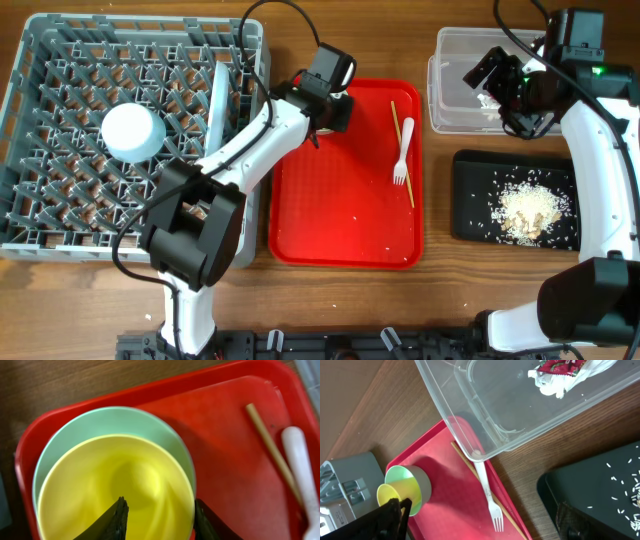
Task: Sort waste into correct bins and load items into the dishwasher rack
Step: 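Carry the yellow cup with the left gripper into the dish rack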
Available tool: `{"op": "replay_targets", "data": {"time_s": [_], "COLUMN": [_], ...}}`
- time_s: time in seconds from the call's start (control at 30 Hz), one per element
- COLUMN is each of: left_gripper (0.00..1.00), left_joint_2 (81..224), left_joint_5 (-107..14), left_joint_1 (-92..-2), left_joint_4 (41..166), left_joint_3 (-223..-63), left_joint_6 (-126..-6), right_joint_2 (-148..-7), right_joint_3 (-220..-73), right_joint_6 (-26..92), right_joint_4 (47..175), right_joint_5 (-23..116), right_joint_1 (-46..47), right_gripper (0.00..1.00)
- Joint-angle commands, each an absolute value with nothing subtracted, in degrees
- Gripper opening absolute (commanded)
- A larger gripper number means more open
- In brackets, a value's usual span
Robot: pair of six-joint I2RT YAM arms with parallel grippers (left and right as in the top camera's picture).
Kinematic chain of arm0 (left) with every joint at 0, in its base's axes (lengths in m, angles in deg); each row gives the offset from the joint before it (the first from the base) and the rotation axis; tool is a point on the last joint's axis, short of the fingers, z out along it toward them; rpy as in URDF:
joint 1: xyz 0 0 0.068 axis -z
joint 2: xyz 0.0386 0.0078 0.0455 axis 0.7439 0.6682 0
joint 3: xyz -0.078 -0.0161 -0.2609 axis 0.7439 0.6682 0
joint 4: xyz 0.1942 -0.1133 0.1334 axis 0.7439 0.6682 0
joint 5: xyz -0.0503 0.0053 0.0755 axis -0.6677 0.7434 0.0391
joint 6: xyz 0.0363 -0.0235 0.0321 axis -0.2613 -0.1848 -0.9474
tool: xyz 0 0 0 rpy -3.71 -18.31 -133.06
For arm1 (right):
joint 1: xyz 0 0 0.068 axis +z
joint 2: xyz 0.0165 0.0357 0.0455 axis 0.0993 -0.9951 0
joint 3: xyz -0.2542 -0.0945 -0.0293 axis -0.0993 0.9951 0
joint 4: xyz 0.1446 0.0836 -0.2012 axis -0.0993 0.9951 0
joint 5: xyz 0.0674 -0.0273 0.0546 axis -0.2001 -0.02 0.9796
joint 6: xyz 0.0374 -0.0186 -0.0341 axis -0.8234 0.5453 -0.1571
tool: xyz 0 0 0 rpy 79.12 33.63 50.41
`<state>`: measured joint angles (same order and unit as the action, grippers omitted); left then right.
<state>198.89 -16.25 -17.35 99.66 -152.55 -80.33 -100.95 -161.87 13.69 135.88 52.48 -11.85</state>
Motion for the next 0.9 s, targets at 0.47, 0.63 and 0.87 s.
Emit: {"op": "replay_targets", "data": {"time_s": [0.47, 0.63, 0.87], "left_gripper": [0.04, 0.04, 0.04], "left_joint_2": [200.3, 194.3, 184.8], "left_joint_5": [-15.6, -15.4, -17.5], "left_joint_1": [-17.7, -17.7, -20.8], "left_joint_4": [99.2, 99.8, 99.7], "left_joint_3": [-152.6, -152.6, -152.6], "left_joint_6": [-77.7, -70.4, -56.6], "right_joint_2": [-101.1, -101.1, -101.1], "right_joint_3": [-161.5, -161.5, -161.5], "right_joint_6": [13.0, 13.0, 13.0], "right_joint_4": [135.7, 135.7, 135.7], "right_joint_5": [51.7, 51.7, 51.7], "right_joint_1": [-11.7, -11.7, -11.7], "right_gripper": [1.00, 1.00, 1.00]}}
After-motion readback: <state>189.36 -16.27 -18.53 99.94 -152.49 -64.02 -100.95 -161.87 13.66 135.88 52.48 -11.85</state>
